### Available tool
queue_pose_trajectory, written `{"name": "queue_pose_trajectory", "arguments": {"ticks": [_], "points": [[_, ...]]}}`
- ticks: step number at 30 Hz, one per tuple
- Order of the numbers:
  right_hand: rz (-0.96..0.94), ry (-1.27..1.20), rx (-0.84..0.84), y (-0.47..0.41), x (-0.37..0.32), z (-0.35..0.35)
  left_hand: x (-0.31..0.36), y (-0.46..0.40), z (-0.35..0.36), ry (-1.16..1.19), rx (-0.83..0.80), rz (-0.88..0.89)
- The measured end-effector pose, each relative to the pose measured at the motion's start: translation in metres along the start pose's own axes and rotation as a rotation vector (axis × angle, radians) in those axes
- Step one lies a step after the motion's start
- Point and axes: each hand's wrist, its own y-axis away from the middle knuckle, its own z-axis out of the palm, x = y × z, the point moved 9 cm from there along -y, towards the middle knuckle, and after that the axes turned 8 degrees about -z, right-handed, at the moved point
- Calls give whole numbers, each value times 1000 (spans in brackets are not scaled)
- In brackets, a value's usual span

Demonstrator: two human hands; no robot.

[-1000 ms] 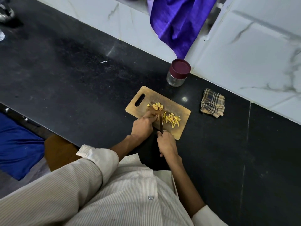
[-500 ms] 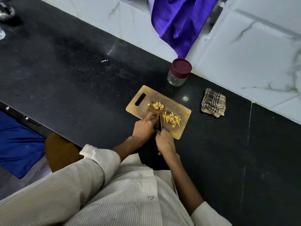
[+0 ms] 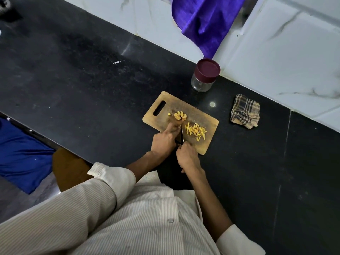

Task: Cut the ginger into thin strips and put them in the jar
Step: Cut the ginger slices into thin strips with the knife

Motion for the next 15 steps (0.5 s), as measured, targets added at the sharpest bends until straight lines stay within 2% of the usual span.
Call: {"name": "queue_pose_trajectory", "arguments": {"ticks": [11,15], "points": [[40,51,-132,-2,7,-1,-1,-2,5,-77,-40,-28],[57,43,-96,10,16,8,-1,-2,5,-78,-34,-32]]}}
